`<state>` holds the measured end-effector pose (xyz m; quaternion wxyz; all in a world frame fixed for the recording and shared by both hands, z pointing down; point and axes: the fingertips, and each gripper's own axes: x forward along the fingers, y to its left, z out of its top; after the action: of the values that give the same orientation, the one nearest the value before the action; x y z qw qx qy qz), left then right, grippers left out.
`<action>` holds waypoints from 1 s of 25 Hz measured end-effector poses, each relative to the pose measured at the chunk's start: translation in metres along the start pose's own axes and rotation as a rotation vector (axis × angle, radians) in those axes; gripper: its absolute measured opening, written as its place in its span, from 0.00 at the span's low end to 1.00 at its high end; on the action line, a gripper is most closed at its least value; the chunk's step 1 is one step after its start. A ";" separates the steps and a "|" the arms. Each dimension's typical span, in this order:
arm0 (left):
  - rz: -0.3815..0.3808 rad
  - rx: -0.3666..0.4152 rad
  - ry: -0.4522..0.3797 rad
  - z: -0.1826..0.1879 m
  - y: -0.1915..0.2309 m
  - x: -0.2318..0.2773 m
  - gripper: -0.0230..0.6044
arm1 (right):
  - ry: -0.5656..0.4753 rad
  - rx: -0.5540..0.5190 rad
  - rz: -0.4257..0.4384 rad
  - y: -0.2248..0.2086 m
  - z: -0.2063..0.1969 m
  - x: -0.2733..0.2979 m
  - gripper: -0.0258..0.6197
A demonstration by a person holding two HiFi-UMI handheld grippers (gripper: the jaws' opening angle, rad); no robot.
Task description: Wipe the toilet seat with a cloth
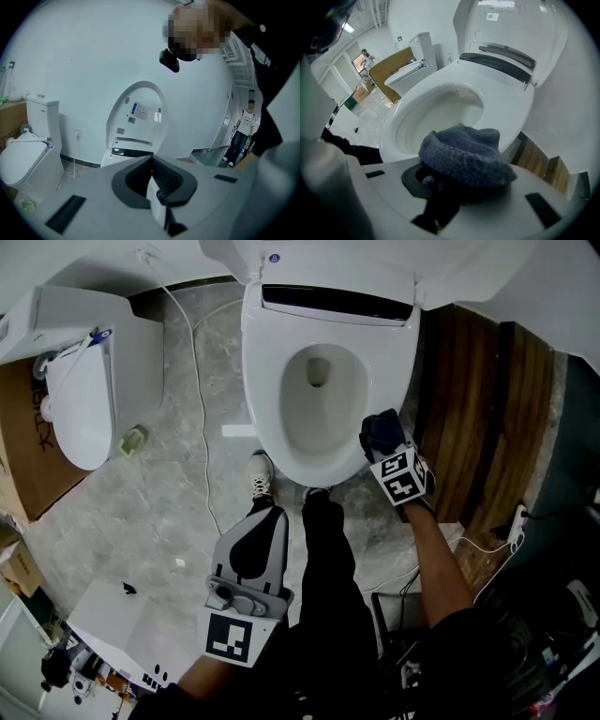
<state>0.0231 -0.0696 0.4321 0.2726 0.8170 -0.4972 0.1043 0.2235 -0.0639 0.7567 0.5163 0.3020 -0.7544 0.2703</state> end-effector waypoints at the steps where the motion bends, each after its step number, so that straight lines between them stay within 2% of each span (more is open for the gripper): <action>1: 0.001 0.000 0.000 -0.001 0.000 0.000 0.05 | 0.001 -0.009 0.005 0.003 -0.002 0.000 0.19; 17: 0.034 0.023 -0.003 -0.003 0.016 -0.005 0.05 | 0.030 -0.173 0.116 0.071 -0.031 0.000 0.19; 25: 0.046 0.020 -0.005 -0.005 0.025 -0.005 0.05 | 0.026 -0.201 0.150 0.098 -0.036 0.002 0.19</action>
<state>-0.0005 -0.0720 0.4424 0.2608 0.8082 -0.5156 0.1137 0.1732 0.0275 0.7610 0.5321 0.1879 -0.7914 0.2349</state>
